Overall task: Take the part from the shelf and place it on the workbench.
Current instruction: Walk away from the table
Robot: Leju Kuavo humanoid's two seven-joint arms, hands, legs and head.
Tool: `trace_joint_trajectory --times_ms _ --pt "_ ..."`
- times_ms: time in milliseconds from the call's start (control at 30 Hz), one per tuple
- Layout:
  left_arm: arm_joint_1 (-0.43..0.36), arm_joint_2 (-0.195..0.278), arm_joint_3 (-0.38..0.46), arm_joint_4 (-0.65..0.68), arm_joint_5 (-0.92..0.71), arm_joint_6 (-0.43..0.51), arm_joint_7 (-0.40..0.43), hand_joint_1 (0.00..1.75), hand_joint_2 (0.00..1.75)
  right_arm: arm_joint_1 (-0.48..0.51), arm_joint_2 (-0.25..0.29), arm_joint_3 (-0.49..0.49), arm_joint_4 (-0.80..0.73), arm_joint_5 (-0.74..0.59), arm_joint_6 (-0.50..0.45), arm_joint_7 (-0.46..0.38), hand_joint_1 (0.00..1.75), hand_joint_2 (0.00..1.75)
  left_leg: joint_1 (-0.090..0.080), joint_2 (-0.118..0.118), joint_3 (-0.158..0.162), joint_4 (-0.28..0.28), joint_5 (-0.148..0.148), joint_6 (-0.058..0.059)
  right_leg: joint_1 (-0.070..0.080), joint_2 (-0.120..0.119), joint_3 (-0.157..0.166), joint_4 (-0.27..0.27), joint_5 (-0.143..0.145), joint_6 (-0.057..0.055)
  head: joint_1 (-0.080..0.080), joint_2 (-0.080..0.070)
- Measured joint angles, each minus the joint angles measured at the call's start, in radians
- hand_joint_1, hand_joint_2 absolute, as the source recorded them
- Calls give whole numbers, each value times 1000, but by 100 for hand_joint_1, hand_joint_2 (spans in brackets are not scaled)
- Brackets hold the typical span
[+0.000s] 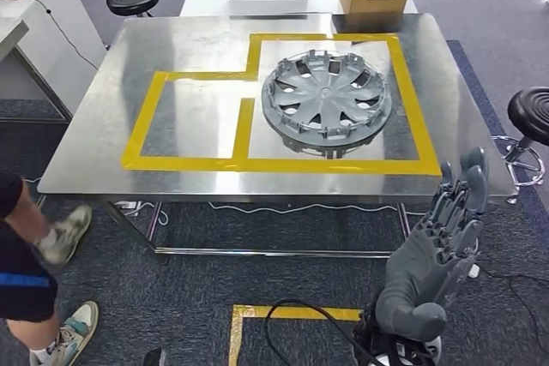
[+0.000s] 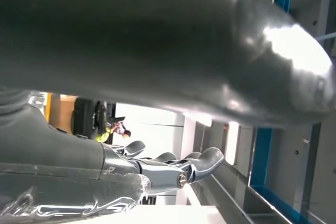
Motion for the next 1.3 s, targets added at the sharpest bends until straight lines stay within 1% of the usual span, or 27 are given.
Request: trace_joint_trajectory --times_ms 67,133,200,233,267,333,367,400,467,500,533,567,600,633,700,733,767,833,867,900,967,1000,1033,1100,1167,1233,1300 --pt "0 0 0 0 1 0 0 0 175 0 0 0 1 0 0 0 0 0 0 0 28 18 28 2 2 0 -32 1 24 3 0 0" --pt "-1 0 0 0 1 0 0 0 175 -1 0 0 3 0 0 0 0 0 0 0 115 -76 71 9 3 0 -58 2 46 9 0 0" --pt "-5 0 0 0 1 -1 0 0 175 -3 0 0 3 0 0 0 0 0 -2 -1 210 -210 68 18 5 0 -74 5 66 17 1 0" --pt "-7 -1 0 0 1 -1 0 0 175 -3 0 1 3 0 0 0 0 0 -5 -2 235 -253 59 23 5 -2 -79 4 77 22 1 0" --pt "-7 -1 0 0 1 -1 0 0 175 -4 0 1 4 0 0 0 0 0 -8 -2 241 -275 57 31 5 -3 -83 1 88 28 1 0" --pt "-4 -2 0 0 2 -2 0 0 175 -3 0 1 5 0 0 0 0 0 -9 0 225 -279 73 47 0 -4 -94 0 91 40 -1 0" --pt "-2 -2 0 0 2 -2 0 0 175 -2 0 1 6 0 0 0 0 0 -8 1 217 -281 84 55 -1 -3 -102 17 65 45 -1 0" --pt "-1 -2 1 0 2 -2 0 0 175 -2 -1 1 7 0 0 0 0 0 -7 3 205 -281 96 61 -2 -3 -116 55 21 49 0 0" --pt "-1 -2 1 0 3 -3 0 0 175 -2 -1 1 8 0 0 0 0 0 -7 4 177 -280 120 66 -3 -2 -144 182 -81 55 4 0" --pt "-1 -2 1 0 3 -3 0 0 175 -2 -2 1 9 0 0 0 0 0 -8 4 161 -279 132 66 -3 -2 -151 243 -106 57 4 0" --pt "-1 -2 1 0 4 -3 0 0 175 -2 -3 1 10 0 0 0 0 0 -8 4 144 -278 145 65 -2 -2 -147 279 -107 58 4 0" --pt "-1 -2 1 0 5 -3 0 0 175 -1 -3 1 12 0 0 1 0 0 -8 4 127 -276 156 64 -2 -2 -126 281 -87 58 4 0" --pt "-1 -2 1 0 6 -4 0 0 175 -1 -4 1 13 1 0 2 0 0 -7 4 111 -273 167 61 -3 -2 -87 248 -60 57 4 0" --pt "-1 -3 1 0 7 -4 0 0 175 -2 -4 1 14 1 0 4 0 0 -7 3 97 -269 177 58 -3 -3 -32 185 -45 57 5 0" --pt "-1 -3 1 0 7 -5 0 0 175 -3 -5 1 15 2 0 8 0 0 -8 2 79 -262 195 49 -1 -2 76 38 -57 53 4 0" --pt "-1 -3 1 0 7 -5 0 0 175 -3 -5 1 15 2 0 9 0 0 -9 1 76 -261 203 44 0 -1 103 -7 -71 49 4 0" --pt "-1 -3 1 0 7 -5 0 0 175 -3 -5 2 15 2 0 10 0 0 -9 1 73 -261 211 38 3 1 110 -26 -76 43 4 0" --pt "0 -3 1 0 7 -5 0 0 175 -2 -5 2 16 2 0 10 0 0 -6 1 68 -260 217 27 3 0 92 -26 -62 26 5 0" --pt "0 -3 1 0 7 -5 0 0 175 -2 -5 2 16 2 0 10 0 0 -5 1 61 -246 195 21 2 -1 83 -26 -51 17 3 0" --pt "0 -3 1 0 7 -5 0 0 175 -2 -5 2 16 2 0 11 0 0 -5 1 48 -213 155 16 0 -3 72 -27 -39 9 0 0" --pt "0 -3 2 0 7 -5 0 0 175 1 -5 2 17 -1 0 17 0 0 -4 1 13 -92 47 9 1 -3 45 -26 -13 1 -4 0" --pt "0 -3 2 0 8 -4 0 0 175 6 -5 0 18 -5 0 21 0 0 -4 1 -1 -28 14 6 1 -4 29 -25 -1 0 -4 0" --pt "0 -3 2 0 9 -4 0 0 175 14 -4 -3 20 -12 0 25 0 0 -4 1 -4 15 6 5 2 -4 12 -25 11 1 -4 0" --pt "0 -3 2 0 10 -4 0 0 175 37 3 -21 24 -29 0 27 0 0 -4 1 34 13 50 7 2 -6 -19 -23 33 5 -4 0" --pt "0 -3 2 0 11 -4 0 0 175 60 18 -46 29 -41 0 27 0 0 -4 1 111 -74 95 11 3 -6 -41 -22 51 10 -4 0" --pt "-1 -3 2 0 11 -4 0 0 175 69 26 -57 30 -45 0 28 0 0 -4 1 153 -128 103 13 3 -5 -49 -22 58 11 -4 0" --pt "-1 -4 2 0 11 -4 0 0 175 70 29 -62 31 -46 0 30 0 0 -4 1 158 -135 103 13 3 -5 -49 -22 59 12 -4 0"
